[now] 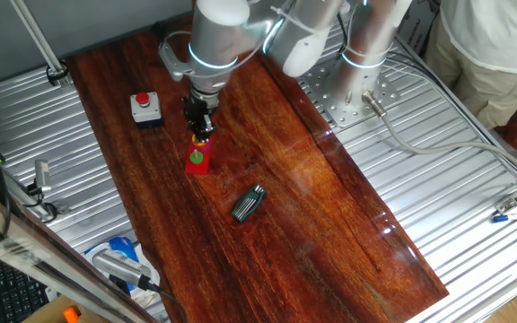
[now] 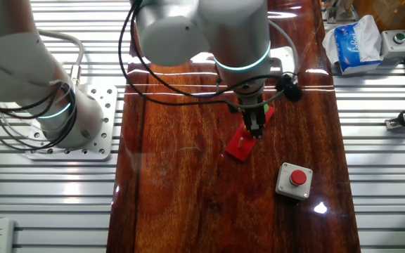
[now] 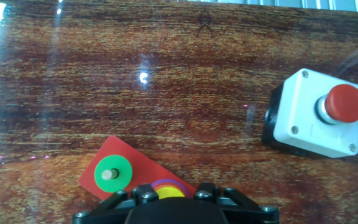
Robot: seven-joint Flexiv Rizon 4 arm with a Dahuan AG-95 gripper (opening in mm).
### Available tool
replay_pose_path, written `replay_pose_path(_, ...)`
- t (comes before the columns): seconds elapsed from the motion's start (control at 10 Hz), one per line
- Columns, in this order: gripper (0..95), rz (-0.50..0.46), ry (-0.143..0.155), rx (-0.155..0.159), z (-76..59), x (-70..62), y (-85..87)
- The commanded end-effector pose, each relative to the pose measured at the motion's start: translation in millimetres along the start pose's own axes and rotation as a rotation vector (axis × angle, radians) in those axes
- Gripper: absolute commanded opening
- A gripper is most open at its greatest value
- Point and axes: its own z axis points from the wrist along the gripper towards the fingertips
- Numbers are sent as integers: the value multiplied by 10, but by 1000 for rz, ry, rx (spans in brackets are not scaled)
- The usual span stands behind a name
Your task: Take out one Hanoi block and throw it aside
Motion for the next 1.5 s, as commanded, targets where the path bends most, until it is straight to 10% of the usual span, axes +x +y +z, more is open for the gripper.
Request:
replay_pose_path(0.1,190,-2,-5,-14,56,-17,26)
replay_pose_path(0.2,380,1,-9,-23,68,-13,31)
replay_pose_path(0.4,380,-2,-30,-27,85,-7,39)
replay_pose_path(0.5,570,-2,-35,-28,93,-4,42)
replay_pose_path(0.8,570,3,-44,-32,138,13,62)
replay_pose_path(1.0,190,4,-47,-33,124,11,50)
replay_pose_path(1.5,190,-8,-58,-36,81,6,10)
